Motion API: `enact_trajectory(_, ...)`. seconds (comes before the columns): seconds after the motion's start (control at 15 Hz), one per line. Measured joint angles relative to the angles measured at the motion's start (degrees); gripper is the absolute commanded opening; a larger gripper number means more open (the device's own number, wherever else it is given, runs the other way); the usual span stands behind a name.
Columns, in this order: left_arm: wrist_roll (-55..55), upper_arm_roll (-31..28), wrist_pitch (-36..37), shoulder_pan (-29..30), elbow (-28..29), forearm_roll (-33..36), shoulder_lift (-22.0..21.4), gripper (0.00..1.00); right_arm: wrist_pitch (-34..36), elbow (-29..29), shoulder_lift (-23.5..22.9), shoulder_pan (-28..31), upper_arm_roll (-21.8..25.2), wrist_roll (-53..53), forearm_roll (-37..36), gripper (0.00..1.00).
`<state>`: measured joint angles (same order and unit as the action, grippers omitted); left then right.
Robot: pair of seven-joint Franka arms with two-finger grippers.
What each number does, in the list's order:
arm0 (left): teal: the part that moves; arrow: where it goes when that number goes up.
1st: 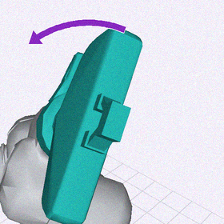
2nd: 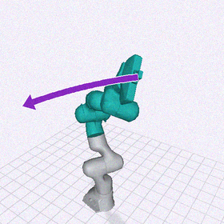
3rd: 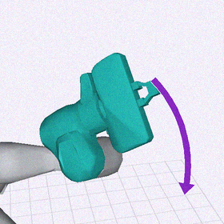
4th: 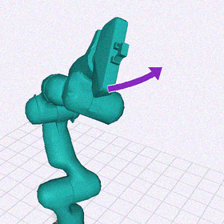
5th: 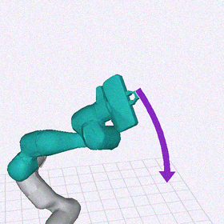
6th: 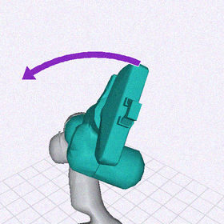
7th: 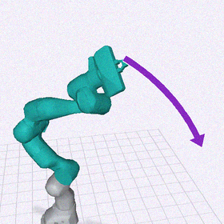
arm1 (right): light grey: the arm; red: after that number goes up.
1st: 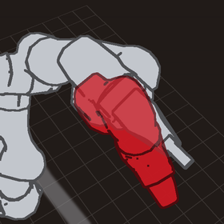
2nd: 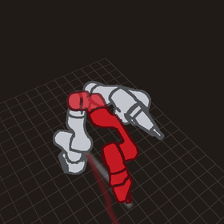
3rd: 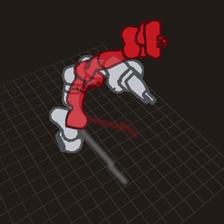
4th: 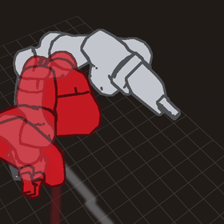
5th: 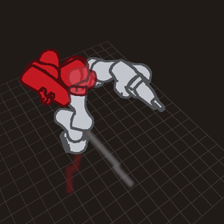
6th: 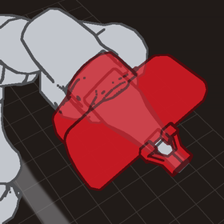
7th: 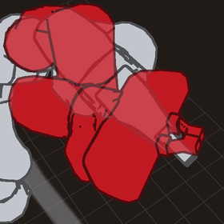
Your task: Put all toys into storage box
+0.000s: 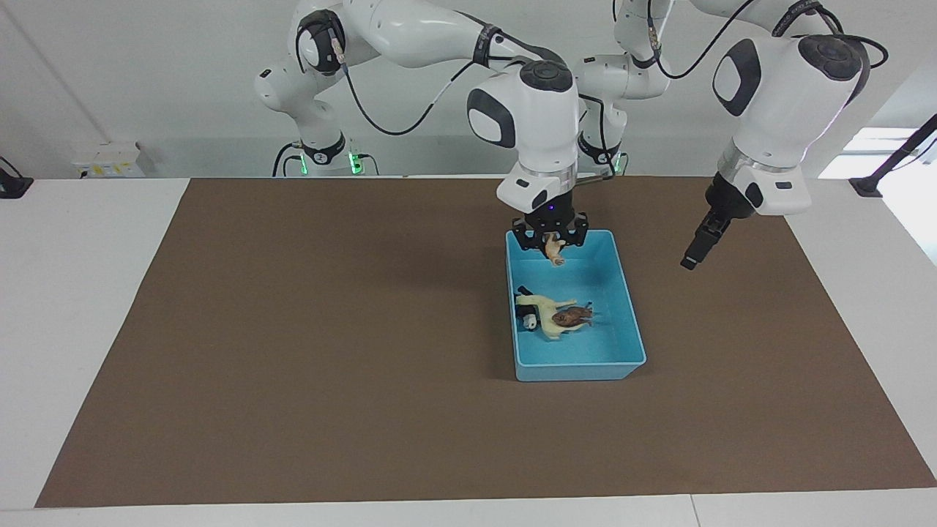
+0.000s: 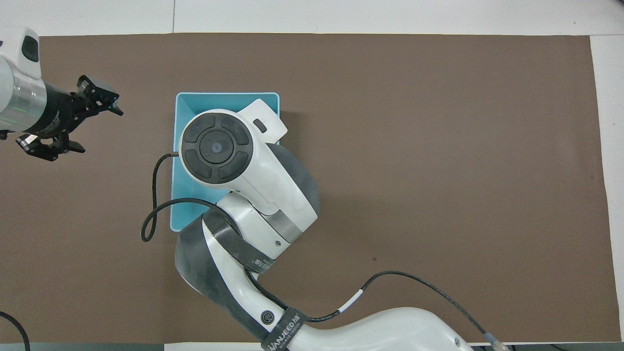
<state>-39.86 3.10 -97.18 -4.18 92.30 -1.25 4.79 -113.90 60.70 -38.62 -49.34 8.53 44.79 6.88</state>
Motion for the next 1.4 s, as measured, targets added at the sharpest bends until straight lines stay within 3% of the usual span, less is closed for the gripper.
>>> enact_trajectory(0.07, 7.6, 0.0, 2.7, 0.0, -0.6, 0.7, -0.1, 1.0, -4.0, 0.8, -1.5, -0.5, 0.0, 0.0, 0.3, 1.0)
enact_trajectory(0.2, 20.1, -0.2, 5.7, 0.2, -1.1, 2.5, -0.3, 1.0, -9.0, 3.0, -3.4, -0.8, 0.0, 0.2, 0.7, 1.0)
enact_trajectory(0.33, 26.5, -0.3, 6.0, 0.5, -0.7, 2.8, -0.9, 1.0, -8.9, 3.8, -3.7, -0.8, 0.1, 2.9, 0.8, 1.0)
enact_trajectory(0.6, 28.5, 0.2, 6.6, 0.3, 0.9, 2.8, -1.9, 1.0, -3.4, 1.9, -1.7, -0.4, 1.1, 8.3, 0.8, 1.0)
enact_trajectory(0.8, 29.2, 0.3, 7.7, 0.2, 2.4, 2.8, -2.9, 1.0, 1.9, 1.5, 3.0, 0.8, 5.3, 7.7, 0.6, 1.0)
enact_trajectory(1.13, 30.8, 0.7, 8.2, 0.0, 2.9, 2.8, -4.9, 1.0, 12.9, 3.8, 12.5, 14.4, 8.9, -20.1, 0.5, 1.0)
enact_trajectory(1.4, 36.2, 0.2, 7.9, 0.1, 2.9, 2.8, -4.9, 1.0, 14.4, 10.4, 18.2, 25.4, 9.2, -40.5, 0.5, 1.0)
